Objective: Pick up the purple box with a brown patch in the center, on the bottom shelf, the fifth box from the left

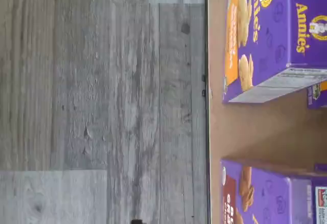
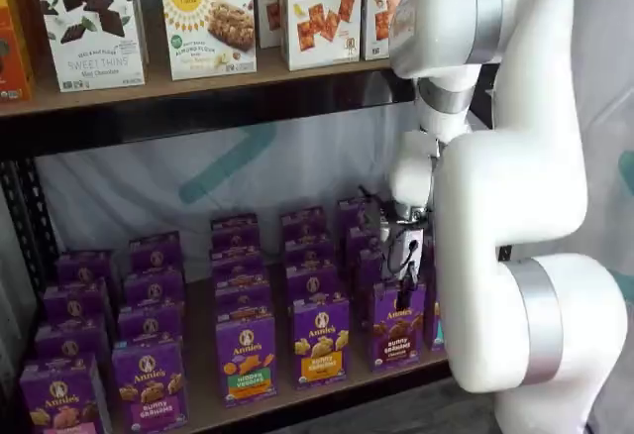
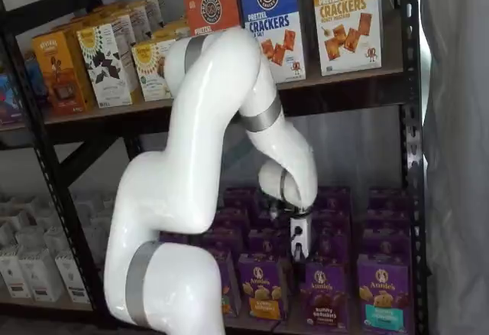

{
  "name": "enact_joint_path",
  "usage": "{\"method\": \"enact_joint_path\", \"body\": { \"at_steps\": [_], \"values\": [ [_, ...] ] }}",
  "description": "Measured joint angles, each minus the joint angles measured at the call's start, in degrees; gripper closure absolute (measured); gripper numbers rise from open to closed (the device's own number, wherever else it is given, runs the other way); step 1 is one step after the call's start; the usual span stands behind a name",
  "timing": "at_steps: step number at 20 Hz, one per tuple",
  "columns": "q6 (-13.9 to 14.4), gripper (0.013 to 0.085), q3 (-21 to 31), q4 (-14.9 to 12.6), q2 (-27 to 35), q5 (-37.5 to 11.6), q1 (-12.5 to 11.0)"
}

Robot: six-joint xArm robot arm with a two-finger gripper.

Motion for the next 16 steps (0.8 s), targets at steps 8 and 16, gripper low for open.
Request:
{"method": "enact_joint_path", "body": {
  "at_steps": [8,16],
  "values": [
    [0.14,0.0130,-3.46,0.36,1.81,1.43,0.28],
    [0.34,0.0130,-5.33,-0.09,4.95,-2.91,0.30]
  ]
}}
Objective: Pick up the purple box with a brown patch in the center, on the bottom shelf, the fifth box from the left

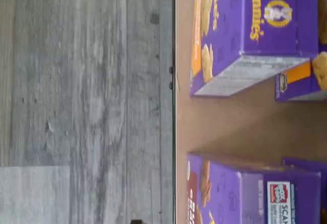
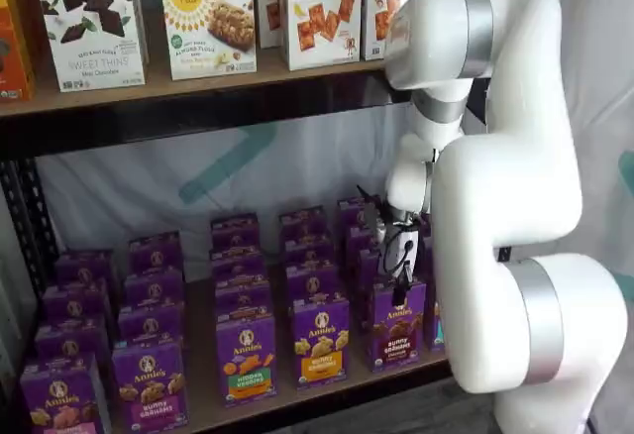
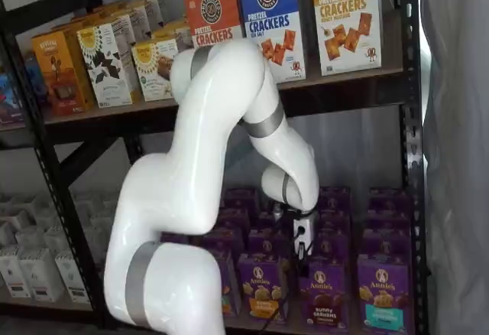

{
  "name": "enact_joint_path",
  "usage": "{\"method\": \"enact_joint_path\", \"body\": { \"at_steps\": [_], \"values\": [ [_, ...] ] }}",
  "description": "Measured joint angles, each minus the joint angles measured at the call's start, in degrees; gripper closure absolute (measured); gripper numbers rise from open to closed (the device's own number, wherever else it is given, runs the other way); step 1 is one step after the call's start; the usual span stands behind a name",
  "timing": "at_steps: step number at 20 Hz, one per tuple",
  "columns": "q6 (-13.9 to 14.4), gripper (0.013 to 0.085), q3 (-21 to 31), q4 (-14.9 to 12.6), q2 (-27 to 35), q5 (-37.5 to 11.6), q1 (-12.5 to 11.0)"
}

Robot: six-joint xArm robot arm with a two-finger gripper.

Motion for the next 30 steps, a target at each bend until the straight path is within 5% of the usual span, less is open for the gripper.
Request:
{"method": "enact_joint_path", "body": {
  "at_steps": [9,19,30],
  "values": [
    [3.45,0.0130,-7.44,-5.06,6.11,1.86,-1.28],
    [15.42,0.0130,-13.78,-18.31,10.93,5.18,-1.35],
    [18.40,0.0130,-15.61,-21.69,13.97,3.10,-1.46]
  ]
}}
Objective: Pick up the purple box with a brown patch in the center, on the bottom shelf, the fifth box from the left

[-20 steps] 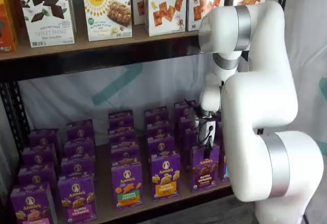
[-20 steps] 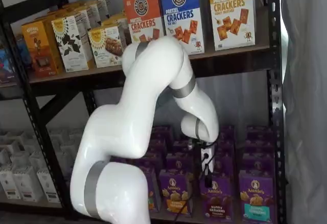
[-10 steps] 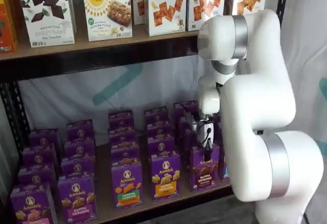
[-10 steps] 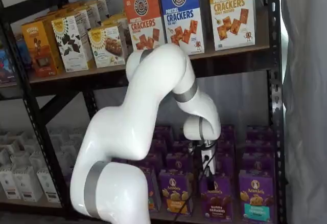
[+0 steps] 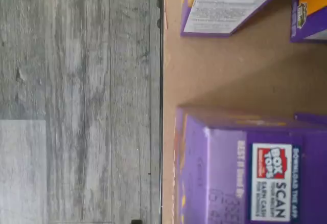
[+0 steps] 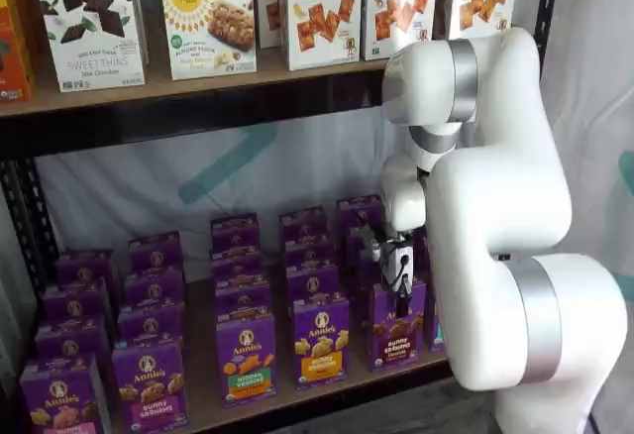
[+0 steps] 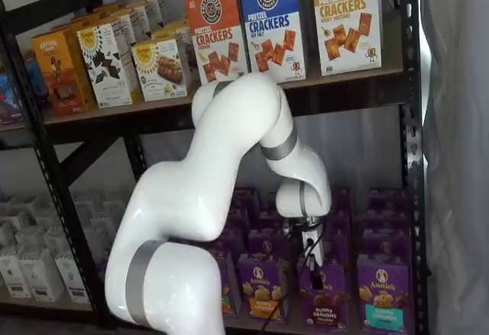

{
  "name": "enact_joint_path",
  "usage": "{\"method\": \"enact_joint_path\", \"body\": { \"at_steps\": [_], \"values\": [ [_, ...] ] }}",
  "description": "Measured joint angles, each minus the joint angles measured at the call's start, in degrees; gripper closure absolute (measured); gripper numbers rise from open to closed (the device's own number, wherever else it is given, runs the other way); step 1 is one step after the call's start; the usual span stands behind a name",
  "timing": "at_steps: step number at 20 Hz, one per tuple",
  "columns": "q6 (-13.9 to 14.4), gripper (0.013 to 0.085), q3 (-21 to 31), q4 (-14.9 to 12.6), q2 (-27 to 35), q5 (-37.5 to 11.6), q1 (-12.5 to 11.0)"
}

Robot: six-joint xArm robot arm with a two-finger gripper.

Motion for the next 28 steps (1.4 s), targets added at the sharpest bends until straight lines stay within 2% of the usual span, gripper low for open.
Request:
{"method": "enact_joint_path", "body": {
  "at_steps": [7,8,9,12,15,18,24,25,26,28],
  "values": [
    [0.20,0.0130,-0.02,-0.14,0.66,-1.05,0.06],
    [0.08,0.0170,0.02,0.03,0.68,-1.14,0.09],
    [0.04,0.0170,0.05,0.09,0.70,-1.19,0.11],
    [-0.17,0.0250,0.22,0.36,0.70,-1.40,0.15],
    [-0.61,0.0290,0.48,0.86,0.57,-1.66,0.16],
    [-1.07,0.0370,0.75,1.33,0.40,-1.94,0.13],
    [-0.99,0.0370,0.94,1.21,0.18,-1.79,0.09],
    [-1.05,0.0410,0.94,1.31,0.12,-1.50,0.12],
    [-1.02,0.0410,0.93,1.31,0.09,-1.31,0.14],
    [-0.89,0.0490,1.07,1.17,0.01,-1.25,0.15]
  ]
}}
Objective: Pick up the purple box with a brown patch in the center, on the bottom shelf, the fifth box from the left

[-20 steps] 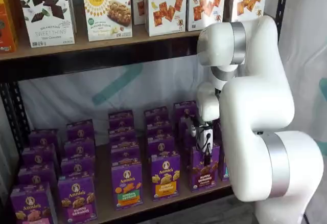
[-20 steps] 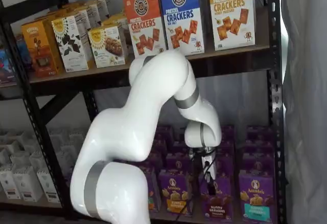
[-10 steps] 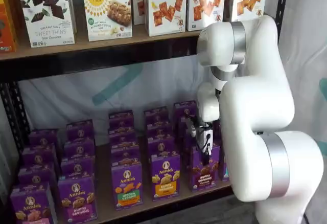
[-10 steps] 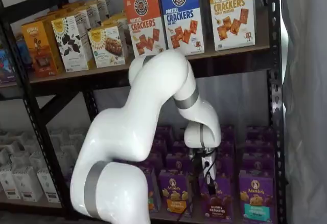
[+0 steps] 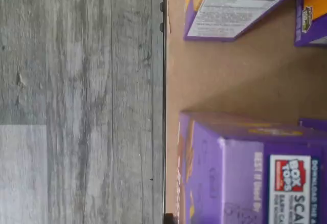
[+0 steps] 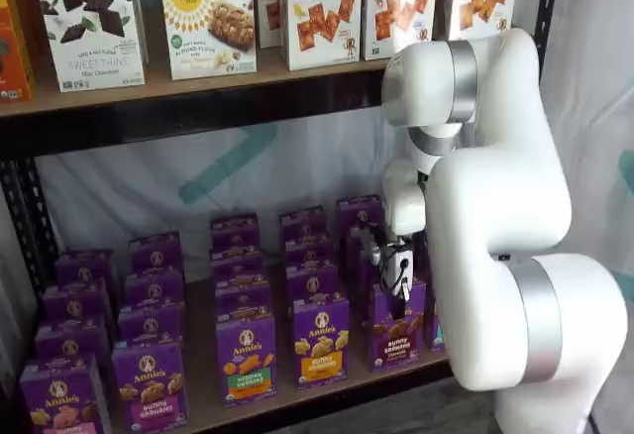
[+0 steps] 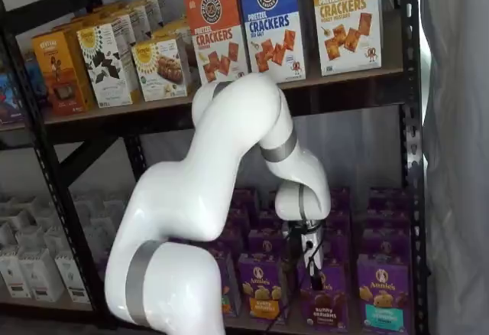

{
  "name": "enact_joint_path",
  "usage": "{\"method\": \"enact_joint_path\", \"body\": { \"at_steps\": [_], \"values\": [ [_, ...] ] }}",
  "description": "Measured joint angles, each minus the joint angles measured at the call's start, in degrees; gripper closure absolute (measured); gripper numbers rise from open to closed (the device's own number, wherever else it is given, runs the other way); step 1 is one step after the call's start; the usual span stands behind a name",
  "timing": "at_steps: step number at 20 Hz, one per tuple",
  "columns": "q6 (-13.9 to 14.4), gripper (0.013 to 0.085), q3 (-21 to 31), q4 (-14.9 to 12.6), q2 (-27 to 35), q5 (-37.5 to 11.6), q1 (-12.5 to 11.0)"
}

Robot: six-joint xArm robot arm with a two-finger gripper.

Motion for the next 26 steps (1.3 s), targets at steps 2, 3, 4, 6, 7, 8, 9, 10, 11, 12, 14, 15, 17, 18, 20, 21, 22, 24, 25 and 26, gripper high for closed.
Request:
{"method": "enact_joint_path", "body": {
  "at_steps": [2,3,4,6,7,8,9,10,11,12,14,15,17,18,20,21,22,24,25,26],
  "values": [
    [0.03,0.0490,0.31,-0.05,-0.11,-0.37,0.00],
    [0.07,0.0490,0.44,-0.10,-0.15,-0.52,-0.02],
    [0.06,0.0490,0.51,-0.09,-0.19,-0.53,-0.03],
    [0.05,0.0530,0.67,-0.09,-0.30,-0.44,-0.05],
    [0.09,0.0530,0.77,-0.14,-0.37,-0.37,-0.06],
    [0.16,0.0570,0.86,-0.23,-0.43,-0.32,-0.06],
    [0.20,0.0570,0.92,-0.28,-0.48,-0.27,-0.06],
    [0.22,0.0610,1.04,-0.29,-0.54,-0.27,-0.06],
    [0.19,0.0610,1.15,-0.26,-0.60,-0.33,-0.07],
    [-0.03,0.0610,1.32,-0.03,-0.70,-0.45,-0.07],
    [-0.37,0.0610,1.64,0.30,-0.94,-0.48,-0.12],
    [-0.56,0.0610,1.85,0.48,-1.08,-0.62,-0.14],
    [-1.38,0.0610,2.52,1.34,-1.59,-0.81,-0.17],
    [-2.01,0.0610,2.92,2.06,-1.94,-0.74,-0.15],
    [-2.38,0.0610,3.53,2.57,-2.62,-0.14,-0.04],
    [-2.41,0.0610,4.09,2.72,-3.18,0.27,0.06],
    [-2.17,0.0610,5.04,2.59,-3.86,0.20,0.17],
    [-1.63,0.0610,6.63,2.19,-4.92,-0.19,0.33],
    [-1.37,0.0610,7.86,2.01,-5.73,-0.62,0.43],
    [-1.18,0.0610,9.41,1.95,-6.72,-1.08,0.56]
  ]
}}
